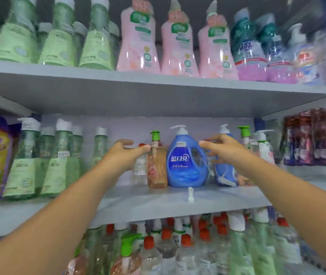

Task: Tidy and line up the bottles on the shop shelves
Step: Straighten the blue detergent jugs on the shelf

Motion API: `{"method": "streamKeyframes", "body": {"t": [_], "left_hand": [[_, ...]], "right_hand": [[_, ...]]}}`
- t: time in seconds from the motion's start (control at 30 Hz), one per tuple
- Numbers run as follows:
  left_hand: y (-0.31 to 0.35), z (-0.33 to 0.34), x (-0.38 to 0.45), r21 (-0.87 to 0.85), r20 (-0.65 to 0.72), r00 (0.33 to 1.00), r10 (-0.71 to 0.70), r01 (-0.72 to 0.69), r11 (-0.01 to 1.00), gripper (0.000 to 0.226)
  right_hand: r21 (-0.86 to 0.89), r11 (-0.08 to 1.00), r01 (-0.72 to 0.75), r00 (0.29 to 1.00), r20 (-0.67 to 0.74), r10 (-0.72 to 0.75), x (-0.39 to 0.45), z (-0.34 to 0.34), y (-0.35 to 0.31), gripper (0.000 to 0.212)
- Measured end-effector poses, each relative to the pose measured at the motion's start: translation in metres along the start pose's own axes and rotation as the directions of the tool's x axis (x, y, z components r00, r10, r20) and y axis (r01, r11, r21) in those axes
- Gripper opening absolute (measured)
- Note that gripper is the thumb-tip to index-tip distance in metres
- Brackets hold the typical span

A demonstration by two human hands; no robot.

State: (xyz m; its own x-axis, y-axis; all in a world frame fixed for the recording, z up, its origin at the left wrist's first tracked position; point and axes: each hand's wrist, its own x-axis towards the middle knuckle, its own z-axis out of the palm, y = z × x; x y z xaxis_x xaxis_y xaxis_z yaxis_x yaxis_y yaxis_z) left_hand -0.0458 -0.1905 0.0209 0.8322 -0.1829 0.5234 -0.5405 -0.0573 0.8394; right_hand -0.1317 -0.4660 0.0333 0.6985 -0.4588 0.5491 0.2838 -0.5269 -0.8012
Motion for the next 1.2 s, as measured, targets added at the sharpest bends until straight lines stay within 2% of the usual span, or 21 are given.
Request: {"method": "streamKeyframes", "body": {"t": [0.1, 0.17, 0.3, 0.43, 0.53, 0.63, 0.73, 0.8, 0.93, 1.0, 1.1, 1.2], "left_hand": [[0.006, 0.064, 0.016, 0.016, 0.007, 0.999, 0.036, -0.036, 0.999, 0.059], [0.007, 0.097, 0.031, 0.055, 0.014, 0.999, 0.049, -0.05, 0.997, 0.066], [0.009, 0.135, 0.062, 0.212, 0.024, 0.997, 0.075, -0.079, 0.974, 0.079], [0.017, 0.151, 0.087, 0.522, 0.079, 0.997, 0.016, -0.055, 0.851, 0.098], [0.019, 0.157, 0.096, 0.663, 0.102, 0.994, -0.029, -0.047, 0.747, 0.088], [0.009, 0.161, 0.106, 0.622, 0.093, 0.995, -0.04, -0.027, 0.782, 0.072], [0.002, 0.155, 0.109, 0.555, 0.079, 0.996, -0.042, -0.009, 0.832, 0.062], [0.004, 0.15, 0.106, 0.507, 0.084, 0.996, -0.031, -0.016, 0.862, 0.062], [-0.003, 0.15, 0.095, 0.385, 0.112, 0.993, -0.031, -0.014, 0.923, 0.072], [-0.01, 0.153, 0.089, 0.352, 0.138, 0.989, -0.047, -0.005, 0.936, 0.076], [-0.011, 0.153, 0.083, 0.302, 0.158, 0.985, -0.071, 0.02, 0.953, 0.072], [-0.009, 0.151, 0.076, 0.263, 0.185, 0.979, -0.09, 0.039, 0.964, 0.079]], "right_hand": [[-0.02, 1.0, 0.018, 0.998, -0.062, -0.019, 0.014, -0.057, 0.027, 0.041], [-0.026, 1.0, 0.002, 0.997, -0.072, -0.004, 0.022, -0.082, 0.042, 0.043], [-0.108, 0.994, -0.012, 0.998, 0.061, 0.019, 0.033, -0.083, 0.059, 0.023], [-0.182, 0.983, 0.025, 0.997, 0.072, -0.012, 0.049, -0.052, 0.067, 0.042], [-0.161, 0.987, -0.014, 0.998, 0.06, 0.024, 0.056, -0.037, 0.072, 0.025], [-0.194, 0.981, -0.013, 0.998, 0.05, 0.023, 0.061, -0.033, 0.076, 0.035], [-0.133, 0.991, -0.012, 1.0, 0.024, 0.016, 0.056, -0.043, 0.071, 0.038], [-0.118, 0.993, 0.015, 0.999, 0.034, -0.011, 0.05, -0.06, 0.068, 0.035], [-0.044, 0.997, 0.067, 0.996, 0.065, -0.064, 0.033, -0.099, 0.067, 0.051], [0.084, 0.991, 0.1, 0.994, 0.039, -0.104, 0.027, -0.111, 0.073, 0.048], [0.177, 0.977, 0.122, 0.992, -0.017, -0.121, 0.02, -0.119, 0.09, 0.035], [0.215, 0.972, 0.1, 0.979, 0.151, -0.134, 0.014, -0.117, 0.1, 0.043]]}}
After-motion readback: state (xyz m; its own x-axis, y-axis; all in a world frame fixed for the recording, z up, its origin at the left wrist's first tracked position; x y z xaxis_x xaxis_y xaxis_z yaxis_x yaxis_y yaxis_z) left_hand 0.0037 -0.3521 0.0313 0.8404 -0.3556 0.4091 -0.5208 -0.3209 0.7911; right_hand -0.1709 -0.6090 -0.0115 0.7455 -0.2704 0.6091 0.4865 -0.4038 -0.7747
